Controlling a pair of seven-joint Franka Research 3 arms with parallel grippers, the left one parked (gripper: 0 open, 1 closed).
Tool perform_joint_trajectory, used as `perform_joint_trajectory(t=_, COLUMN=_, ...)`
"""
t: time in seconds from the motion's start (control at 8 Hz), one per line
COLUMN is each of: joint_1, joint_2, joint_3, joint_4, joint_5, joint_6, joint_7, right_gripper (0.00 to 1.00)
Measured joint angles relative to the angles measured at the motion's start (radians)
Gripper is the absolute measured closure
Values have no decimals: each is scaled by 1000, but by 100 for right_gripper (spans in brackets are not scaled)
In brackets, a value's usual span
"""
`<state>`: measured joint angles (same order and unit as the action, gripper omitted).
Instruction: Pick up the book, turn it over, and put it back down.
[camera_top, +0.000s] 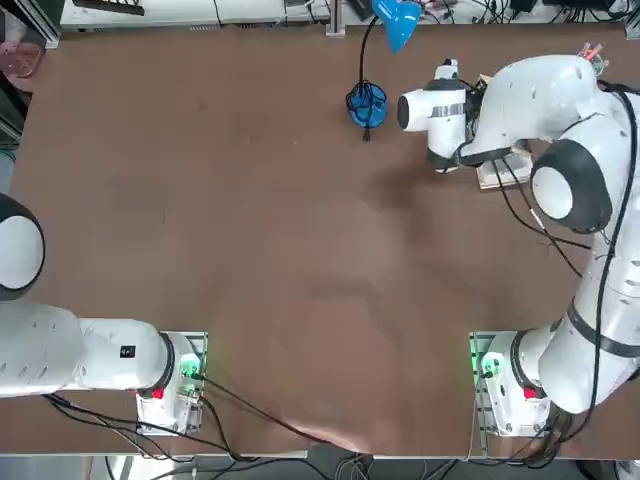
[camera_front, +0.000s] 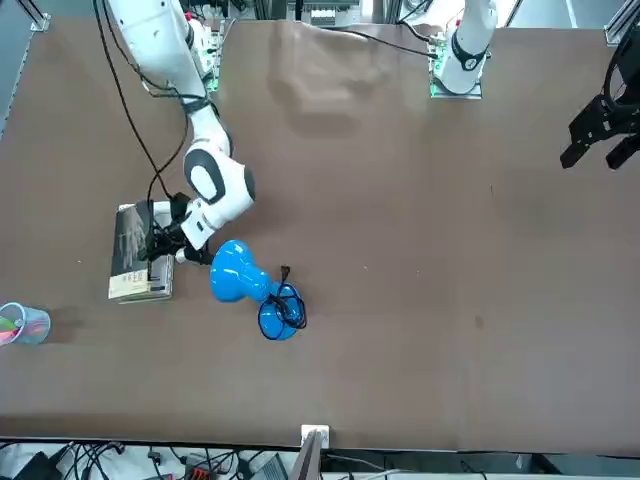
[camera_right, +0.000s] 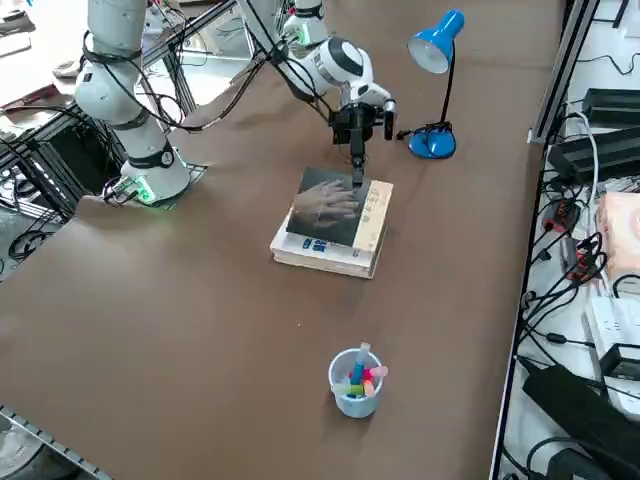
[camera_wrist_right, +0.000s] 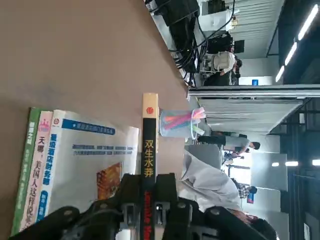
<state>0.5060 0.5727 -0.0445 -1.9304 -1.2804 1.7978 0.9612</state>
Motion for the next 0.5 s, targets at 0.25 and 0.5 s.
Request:
perform_joint_trajectory(t=0.25, joint_1=3, joint_2=32, joint_3=0, joint_4=0, joint_5=-9, joint_6=-10, joint_7=49, right_gripper=88)
perform_joint_trajectory(t=0.5, joint_1=5, joint_2=61, joint_3=0, joint_4=1, joint_5=-12, joint_6=-13, joint_7=87, right_gripper=88)
